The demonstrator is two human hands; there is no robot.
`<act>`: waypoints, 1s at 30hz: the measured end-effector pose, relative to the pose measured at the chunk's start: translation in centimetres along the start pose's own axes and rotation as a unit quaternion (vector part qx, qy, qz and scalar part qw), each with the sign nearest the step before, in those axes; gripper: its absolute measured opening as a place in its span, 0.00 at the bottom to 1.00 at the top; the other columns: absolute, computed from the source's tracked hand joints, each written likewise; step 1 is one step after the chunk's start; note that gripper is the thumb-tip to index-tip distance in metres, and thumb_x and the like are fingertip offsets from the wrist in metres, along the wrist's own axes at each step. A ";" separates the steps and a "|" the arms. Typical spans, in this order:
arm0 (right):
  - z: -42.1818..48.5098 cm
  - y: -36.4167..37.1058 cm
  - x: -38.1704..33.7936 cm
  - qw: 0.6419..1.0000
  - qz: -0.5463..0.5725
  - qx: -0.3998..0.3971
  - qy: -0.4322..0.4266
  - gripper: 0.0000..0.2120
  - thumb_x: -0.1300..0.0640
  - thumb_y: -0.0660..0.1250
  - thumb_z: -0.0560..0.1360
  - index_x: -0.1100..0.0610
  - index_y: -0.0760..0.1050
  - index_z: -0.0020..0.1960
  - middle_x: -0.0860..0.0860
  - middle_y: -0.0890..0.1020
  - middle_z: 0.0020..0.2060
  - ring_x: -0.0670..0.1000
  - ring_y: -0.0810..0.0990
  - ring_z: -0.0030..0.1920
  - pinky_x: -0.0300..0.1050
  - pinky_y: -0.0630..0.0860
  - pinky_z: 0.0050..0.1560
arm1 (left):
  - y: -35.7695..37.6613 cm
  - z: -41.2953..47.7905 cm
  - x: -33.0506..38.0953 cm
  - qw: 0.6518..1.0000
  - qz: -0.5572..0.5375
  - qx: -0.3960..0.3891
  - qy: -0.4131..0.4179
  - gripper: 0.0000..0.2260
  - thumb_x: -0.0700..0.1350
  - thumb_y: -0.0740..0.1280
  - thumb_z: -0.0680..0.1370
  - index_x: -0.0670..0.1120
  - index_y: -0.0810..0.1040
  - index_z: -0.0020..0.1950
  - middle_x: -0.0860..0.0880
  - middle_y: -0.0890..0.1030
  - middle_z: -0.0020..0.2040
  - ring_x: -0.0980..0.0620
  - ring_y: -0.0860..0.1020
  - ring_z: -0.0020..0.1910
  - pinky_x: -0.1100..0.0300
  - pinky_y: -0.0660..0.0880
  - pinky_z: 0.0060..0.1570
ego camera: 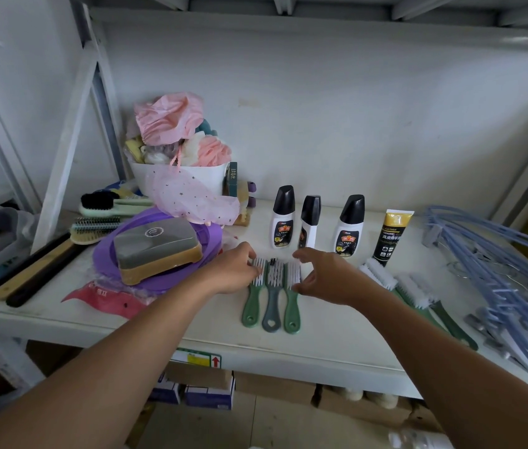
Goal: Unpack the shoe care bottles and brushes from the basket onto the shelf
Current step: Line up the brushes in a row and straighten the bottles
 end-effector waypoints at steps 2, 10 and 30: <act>-0.3 -1.3 0.5 0.999 -0.003 0.028 0.018 0.26 0.47 0.75 0.72 0.50 0.73 0.67 0.48 0.80 0.60 0.48 0.82 0.48 0.44 0.77 0.55 | 0.0 0.1 -0.2 1.000 -0.004 -0.002 -0.003 0.18 0.51 0.65 0.81 0.48 0.70 0.68 0.46 0.77 0.64 0.46 0.76 0.61 0.50 0.74 0.64; -2.5 -5.9 7.0 0.960 -0.171 0.068 0.211 0.12 0.45 0.69 0.70 0.52 0.78 0.48 0.51 0.81 0.49 0.56 0.81 0.50 0.49 0.79 0.50 | -0.1 -0.2 -0.2 1.000 0.005 -0.017 -0.009 0.21 0.53 0.65 0.80 0.49 0.68 0.70 0.47 0.77 0.64 0.47 0.76 0.62 0.51 0.73 0.64; -3.7 -4.6 2.0 0.970 -0.189 -0.078 0.131 0.09 0.53 0.74 0.69 0.60 0.83 0.43 0.51 0.86 0.34 0.49 0.85 0.42 0.48 0.82 0.51 | -0.1 -0.5 0.0 1.000 0.018 -0.022 0.000 0.22 0.54 0.65 0.80 0.49 0.68 0.71 0.47 0.76 0.67 0.47 0.75 0.63 0.51 0.73 0.65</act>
Point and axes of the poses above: each hand's wrist, its own z-axis towards the middle knuckle, its own y-axis out of the palm, x = y × z, the point moved 4 cm from there along z, towards the middle knuckle
